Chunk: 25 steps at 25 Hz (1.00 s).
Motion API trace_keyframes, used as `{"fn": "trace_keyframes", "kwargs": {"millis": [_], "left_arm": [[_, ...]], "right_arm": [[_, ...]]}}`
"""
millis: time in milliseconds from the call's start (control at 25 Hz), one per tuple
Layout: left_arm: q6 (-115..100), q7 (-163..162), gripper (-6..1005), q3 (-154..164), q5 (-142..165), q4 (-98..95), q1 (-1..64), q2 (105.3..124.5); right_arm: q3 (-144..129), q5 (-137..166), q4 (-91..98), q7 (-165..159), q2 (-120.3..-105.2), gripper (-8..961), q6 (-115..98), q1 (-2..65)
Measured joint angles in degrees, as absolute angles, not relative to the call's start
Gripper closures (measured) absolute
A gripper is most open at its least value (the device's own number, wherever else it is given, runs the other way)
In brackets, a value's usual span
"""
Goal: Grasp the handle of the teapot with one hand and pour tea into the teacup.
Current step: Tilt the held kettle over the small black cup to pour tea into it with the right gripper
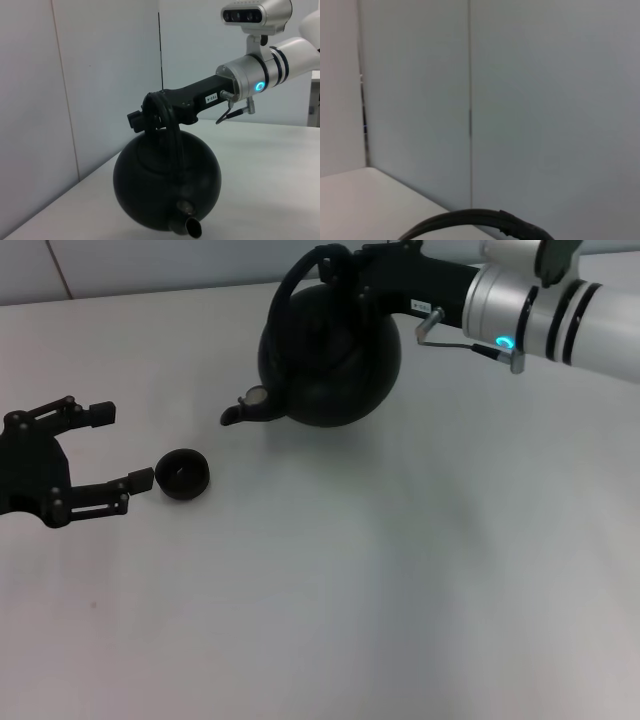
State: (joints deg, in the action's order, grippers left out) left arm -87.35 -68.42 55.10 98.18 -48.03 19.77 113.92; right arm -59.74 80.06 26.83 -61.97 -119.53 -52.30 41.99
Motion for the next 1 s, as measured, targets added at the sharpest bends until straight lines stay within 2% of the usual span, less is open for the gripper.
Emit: {"fn": "trace_keyframes", "kwargs": {"millis": [1000], "left_arm": [[-87.65, -67.68, 125, 55.11, 98.18, -47.81, 19.0, 114.17]], "right_arm": [[-64.9, 80.04, 26.59, -61.43, -119.71, 822, -48.68, 46.92]]}}
